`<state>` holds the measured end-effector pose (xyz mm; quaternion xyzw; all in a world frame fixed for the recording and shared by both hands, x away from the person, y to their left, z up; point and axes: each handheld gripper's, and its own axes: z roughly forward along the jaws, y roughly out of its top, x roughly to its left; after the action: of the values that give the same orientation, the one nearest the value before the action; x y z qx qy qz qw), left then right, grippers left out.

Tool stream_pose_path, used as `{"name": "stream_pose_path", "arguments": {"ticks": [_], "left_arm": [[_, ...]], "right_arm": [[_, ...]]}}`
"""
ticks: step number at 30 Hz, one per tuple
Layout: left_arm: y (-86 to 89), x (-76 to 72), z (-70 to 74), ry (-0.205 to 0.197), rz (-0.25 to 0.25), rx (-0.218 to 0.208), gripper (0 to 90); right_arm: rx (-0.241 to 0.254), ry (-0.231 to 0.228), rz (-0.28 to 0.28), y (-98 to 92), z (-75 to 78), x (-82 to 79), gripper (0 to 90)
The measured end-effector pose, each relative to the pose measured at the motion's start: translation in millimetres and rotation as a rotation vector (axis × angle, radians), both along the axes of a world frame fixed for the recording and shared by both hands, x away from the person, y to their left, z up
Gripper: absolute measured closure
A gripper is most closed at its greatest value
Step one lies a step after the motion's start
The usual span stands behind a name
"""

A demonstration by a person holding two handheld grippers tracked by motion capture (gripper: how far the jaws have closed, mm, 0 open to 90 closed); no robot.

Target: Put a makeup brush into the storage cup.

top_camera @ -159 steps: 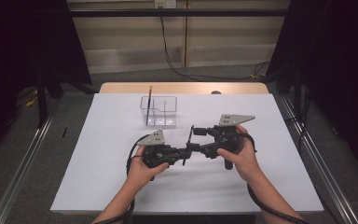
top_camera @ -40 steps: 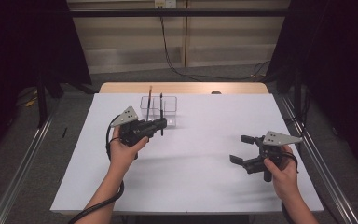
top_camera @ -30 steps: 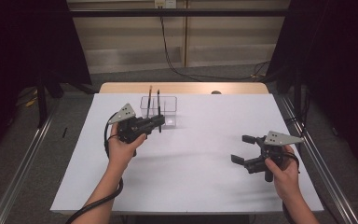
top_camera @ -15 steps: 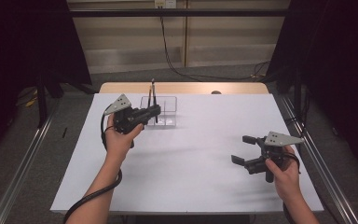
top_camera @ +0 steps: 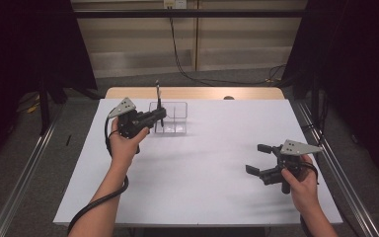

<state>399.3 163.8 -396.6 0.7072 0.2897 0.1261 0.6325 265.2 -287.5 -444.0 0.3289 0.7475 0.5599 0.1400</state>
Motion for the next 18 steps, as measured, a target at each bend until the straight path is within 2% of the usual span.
{"name": "stream_pose_path", "arguments": {"ticks": [4,18], "left_arm": [[2.5,2.4,0.3,0.002,0.016,-0.014,83.7],[5.7,12.9,4.4,-0.004,0.055,0.001,83.7]], "right_arm": [[0.001,0.001,0.001,-0.3,-0.3,-0.5,3.8],[-0.002,0.002,-0.002,-1.8,-0.3,-2.7,3.7]]}}
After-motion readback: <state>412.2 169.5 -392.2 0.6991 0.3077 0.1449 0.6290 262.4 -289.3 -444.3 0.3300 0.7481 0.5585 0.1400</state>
